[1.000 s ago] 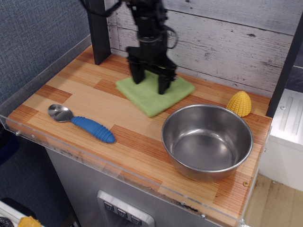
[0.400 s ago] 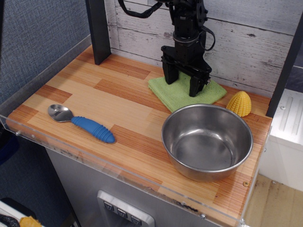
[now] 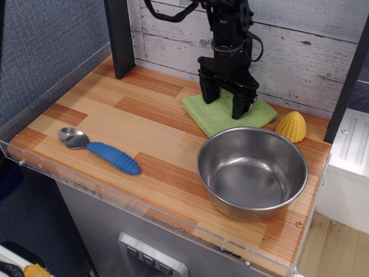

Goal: Move the cloth directly above the bowl and to left of corn.

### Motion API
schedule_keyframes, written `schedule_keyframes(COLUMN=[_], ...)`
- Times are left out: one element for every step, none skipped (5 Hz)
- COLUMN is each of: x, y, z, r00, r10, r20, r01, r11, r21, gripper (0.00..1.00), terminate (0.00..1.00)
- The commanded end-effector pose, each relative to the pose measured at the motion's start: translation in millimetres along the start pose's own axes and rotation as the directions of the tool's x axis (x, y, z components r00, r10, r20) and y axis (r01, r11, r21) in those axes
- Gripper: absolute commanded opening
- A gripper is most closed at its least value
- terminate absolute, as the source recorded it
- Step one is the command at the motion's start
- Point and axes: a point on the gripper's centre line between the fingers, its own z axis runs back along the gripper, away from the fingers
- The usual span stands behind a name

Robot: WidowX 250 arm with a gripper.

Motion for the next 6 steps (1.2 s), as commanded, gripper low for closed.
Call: schedule_keyframes(x=[3, 6, 8, 4, 1, -4], y=[-14, -16, -18, -19, -22, -28], z=[44, 57, 68, 82, 103, 123], r00=[0.996, 0.993, 0.991, 0.99, 0.986, 0.979], r10=[-0.037, -0.042, -0.045, -0.036, -0.022, -0.019], r20=[0.087, 0.114, 0.125, 0.135, 0.165, 0.201], r01=[0.036, 0.039, 0.041, 0.029, 0.012, 0.005], r11=[0.999, 0.999, 0.999, 0.998, 0.998, 0.997], r21=[0.012, 0.027, 0.037, 0.049, 0.062, 0.071], gripper=[1.0, 1.0, 1.0, 1.0, 1.0, 1.0], terminate=[0.0, 0.0, 0.0, 0.0, 0.0, 0.0])
